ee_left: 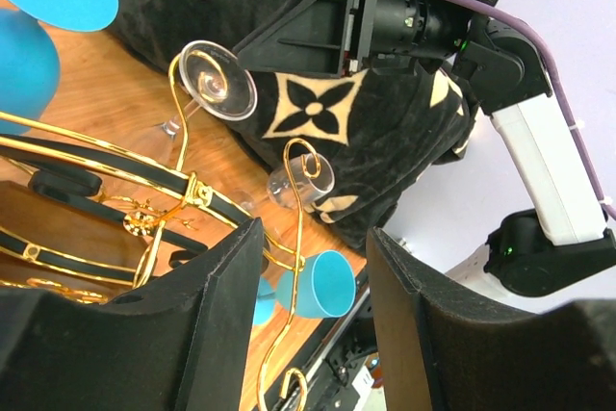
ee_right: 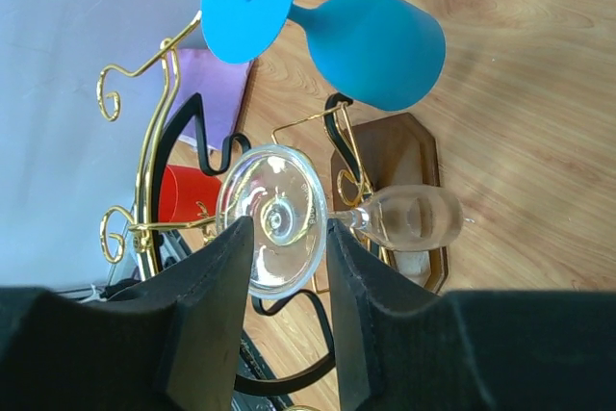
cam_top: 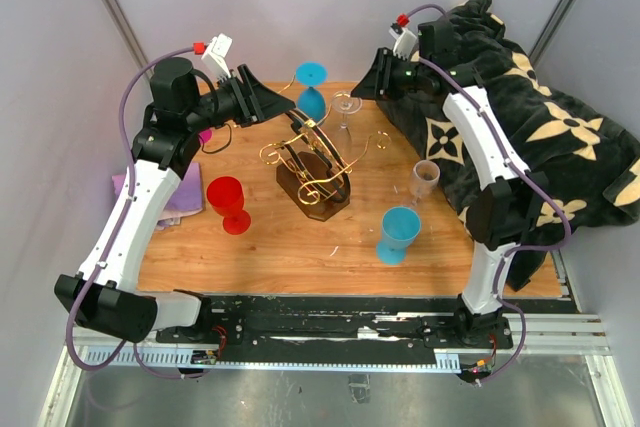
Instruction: Take the wine glass off the wine glass rack
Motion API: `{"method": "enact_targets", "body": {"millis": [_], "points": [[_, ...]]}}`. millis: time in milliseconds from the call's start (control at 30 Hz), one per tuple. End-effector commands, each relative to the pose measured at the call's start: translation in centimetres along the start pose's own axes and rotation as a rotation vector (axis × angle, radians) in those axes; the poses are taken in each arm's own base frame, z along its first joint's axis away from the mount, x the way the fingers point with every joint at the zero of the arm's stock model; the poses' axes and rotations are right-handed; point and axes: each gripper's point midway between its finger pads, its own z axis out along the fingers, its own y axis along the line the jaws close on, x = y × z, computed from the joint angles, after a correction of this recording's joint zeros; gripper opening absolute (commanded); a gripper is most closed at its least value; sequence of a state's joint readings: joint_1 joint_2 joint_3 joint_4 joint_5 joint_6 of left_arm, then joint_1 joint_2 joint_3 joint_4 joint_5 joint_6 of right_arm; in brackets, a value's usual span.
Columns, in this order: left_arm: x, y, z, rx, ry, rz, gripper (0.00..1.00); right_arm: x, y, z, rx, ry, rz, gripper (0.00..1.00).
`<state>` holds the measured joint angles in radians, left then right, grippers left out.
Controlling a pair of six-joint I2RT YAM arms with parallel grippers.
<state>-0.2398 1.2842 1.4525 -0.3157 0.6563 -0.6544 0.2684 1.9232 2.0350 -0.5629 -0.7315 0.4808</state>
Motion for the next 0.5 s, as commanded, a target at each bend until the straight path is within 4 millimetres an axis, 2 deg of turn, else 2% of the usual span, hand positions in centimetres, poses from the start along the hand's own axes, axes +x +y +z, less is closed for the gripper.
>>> {"method": "enact_targets", "body": {"millis": [0, 167, 367, 467], "points": [[-0.66, -1.62, -0.65, 0.038, -0.021, 0.056, 0.53, 1.07, 0.5, 0.91, -0.016, 0.045, -0.018, 0.37], [-0.58, -1.53, -0.76, 0.031, -0.02, 0.064, 0.53, 1.44, 0.73, 1.26, -0.022, 0.058, -0.023, 0.35], [-0.34, -1.2, -0.66, 0.026, -0.018, 0.059, 0.53, 1.46, 1.17, 1.07, -0.035, 0.052, -0.033, 0.12], [-0.18, -1.01, -0.59, 0.025, -0.016, 0.052, 0.53, 1.24, 1.26, 0.84, -0.029, 0.039, -0.035, 0.07]]}}
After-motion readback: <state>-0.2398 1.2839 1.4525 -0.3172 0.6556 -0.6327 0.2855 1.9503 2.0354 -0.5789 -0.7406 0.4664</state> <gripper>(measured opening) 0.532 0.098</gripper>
